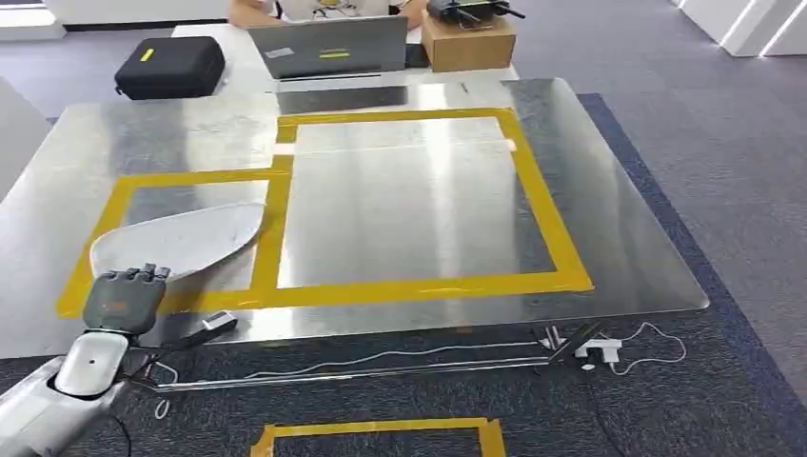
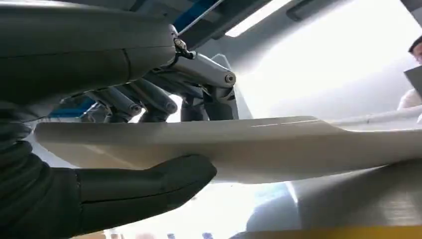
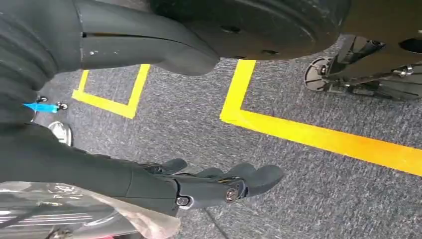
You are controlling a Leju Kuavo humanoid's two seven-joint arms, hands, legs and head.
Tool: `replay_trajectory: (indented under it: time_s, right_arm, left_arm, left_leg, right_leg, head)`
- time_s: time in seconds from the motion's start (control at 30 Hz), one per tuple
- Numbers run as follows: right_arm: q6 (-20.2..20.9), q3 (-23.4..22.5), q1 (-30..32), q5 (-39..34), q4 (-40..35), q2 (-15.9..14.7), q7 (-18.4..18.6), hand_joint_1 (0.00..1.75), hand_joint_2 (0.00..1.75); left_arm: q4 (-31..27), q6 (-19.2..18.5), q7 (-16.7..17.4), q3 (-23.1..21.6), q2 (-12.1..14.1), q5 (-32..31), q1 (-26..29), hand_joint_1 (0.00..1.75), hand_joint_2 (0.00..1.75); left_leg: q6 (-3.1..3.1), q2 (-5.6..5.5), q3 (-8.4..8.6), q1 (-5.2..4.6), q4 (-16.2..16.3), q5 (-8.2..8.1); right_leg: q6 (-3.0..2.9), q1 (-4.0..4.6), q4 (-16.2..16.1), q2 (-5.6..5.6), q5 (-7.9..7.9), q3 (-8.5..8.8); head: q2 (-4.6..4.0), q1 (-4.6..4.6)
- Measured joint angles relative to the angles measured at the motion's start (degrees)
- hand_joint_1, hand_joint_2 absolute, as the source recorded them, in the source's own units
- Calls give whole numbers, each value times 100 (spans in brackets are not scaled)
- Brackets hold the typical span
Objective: Take the parts from the cabinet and place them on the table.
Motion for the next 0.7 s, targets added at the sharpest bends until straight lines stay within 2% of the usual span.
replay_trajectory:
  time_s: [0.2, 0.3, 0.33, 0.5, 0.7]
  right_arm:
    - [4, 0, 0, -7, 0, 0, -2, 0, 175]
    - [7, 0, -1, -18, 0, 0, -2, 0, 175]
    - [6, 0, -1, -17, 0, 0, -4, 0, 0]
    - [4, 0, 1, -37, 2, 0, -4, 0, 0]
    - [13, 0, -5, -37, 0, 0, -13, 0, 0]
  left_arm:
    - [109, -72, 46, 151, 7, -2, 1, 175, 175]
    - [142, 9, 81, 205, 7, -2, 13, 175, 175]
    - [151, 80, 96, 236, 4, -2, 24, 0, 0]
    - [173, 308, 227, 310, -2, -2, 100, 0, 0]
    - [28, 348, -354, 761, -81, 22, 223, 0, 0]
  left_leg:
    - [0, 0, 3, 0, 0, 1]
    - [0, 0, 4, 0, 0, 1]
    - [0, 0, 4, 0, 0, 1]
    - [0, 0, 4, 0, 1, 1]
    - [0, 0, 4, -1, 1, 0]
  right_leg:
    - [0, 0, 0, 1, 1, 5]
    - [0, 0, 0, -2, 1, 7]
    - [0, 0, 0, -1, 1, 7]
    - [0, 0, 0, -1, 0, 6]
    - [0, -1, 0, -4, 0, 6]
  head:
    - [0, 0]
    - [0, 0]
    - [0, 0]
    - [0, 0]
    - [0, 0]
